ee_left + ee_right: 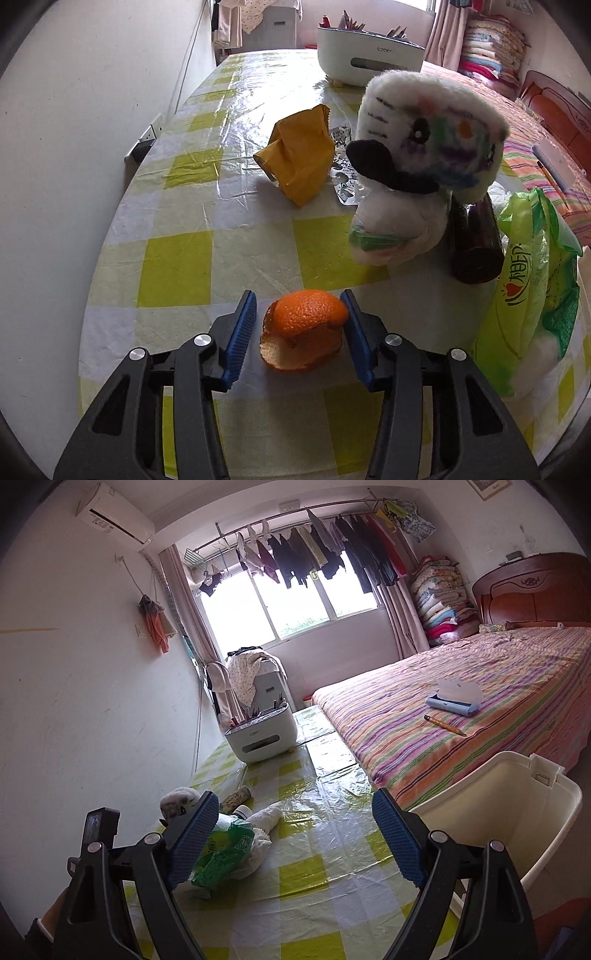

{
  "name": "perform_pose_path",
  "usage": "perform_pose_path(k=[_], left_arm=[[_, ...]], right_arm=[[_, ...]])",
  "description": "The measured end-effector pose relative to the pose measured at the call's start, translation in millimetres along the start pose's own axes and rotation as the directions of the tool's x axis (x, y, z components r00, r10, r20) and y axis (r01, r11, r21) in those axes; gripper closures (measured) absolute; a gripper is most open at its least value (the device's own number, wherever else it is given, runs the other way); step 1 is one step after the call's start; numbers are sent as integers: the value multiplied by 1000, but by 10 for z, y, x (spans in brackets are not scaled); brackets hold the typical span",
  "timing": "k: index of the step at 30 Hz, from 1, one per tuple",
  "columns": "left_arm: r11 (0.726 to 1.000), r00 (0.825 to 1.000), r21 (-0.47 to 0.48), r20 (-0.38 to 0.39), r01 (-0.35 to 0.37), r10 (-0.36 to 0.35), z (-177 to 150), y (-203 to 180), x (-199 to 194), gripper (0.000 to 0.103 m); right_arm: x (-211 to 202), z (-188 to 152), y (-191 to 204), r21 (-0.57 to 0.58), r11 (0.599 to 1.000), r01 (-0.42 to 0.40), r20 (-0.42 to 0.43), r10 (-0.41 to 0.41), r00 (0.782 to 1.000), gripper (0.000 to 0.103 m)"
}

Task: Collect trash
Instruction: 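Move the left gripper back to the orange peel and grasp it, then grasp the green plastic bag with the right gripper while the left holds the orange peel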

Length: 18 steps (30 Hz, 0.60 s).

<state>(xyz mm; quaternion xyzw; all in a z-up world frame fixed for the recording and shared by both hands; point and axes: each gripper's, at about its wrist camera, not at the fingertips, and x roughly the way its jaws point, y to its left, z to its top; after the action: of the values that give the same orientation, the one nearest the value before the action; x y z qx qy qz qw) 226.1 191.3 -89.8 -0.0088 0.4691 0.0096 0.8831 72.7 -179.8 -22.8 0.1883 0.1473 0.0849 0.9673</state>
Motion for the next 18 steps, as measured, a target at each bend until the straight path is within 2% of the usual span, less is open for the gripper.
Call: perform_pose_path(k=[4,7,9,11,14,18], left_arm=[[998,1000,-55,14,12,-11,-24,31,-70,72],[994,999,-108,43,0,5,-75,65,-214,75],[992,997,-129,83,8,3,-94,70,-370,76],[988,992,-151,125,46,-28,-124,79,-541,77],[988,984,-137,170,72,-48,-147,27,-760,77],[990,975,-105,211,94,-70,-181,-84,-967,76]], right_arm=[[103,-23,100,-21,1000,-19,-35,19,999,20],[277,-50,201,-29,998,-58,-91,55,994,20],[441,-100,280,-30,996,-90,-151,84,985,20],[596,-154,309,-6,994,-112,-206,109,972,20],[808,-231,326,51,989,-136,-286,145,947,20],[1003,-264,430,42,989,-143,-328,149,933,20]])
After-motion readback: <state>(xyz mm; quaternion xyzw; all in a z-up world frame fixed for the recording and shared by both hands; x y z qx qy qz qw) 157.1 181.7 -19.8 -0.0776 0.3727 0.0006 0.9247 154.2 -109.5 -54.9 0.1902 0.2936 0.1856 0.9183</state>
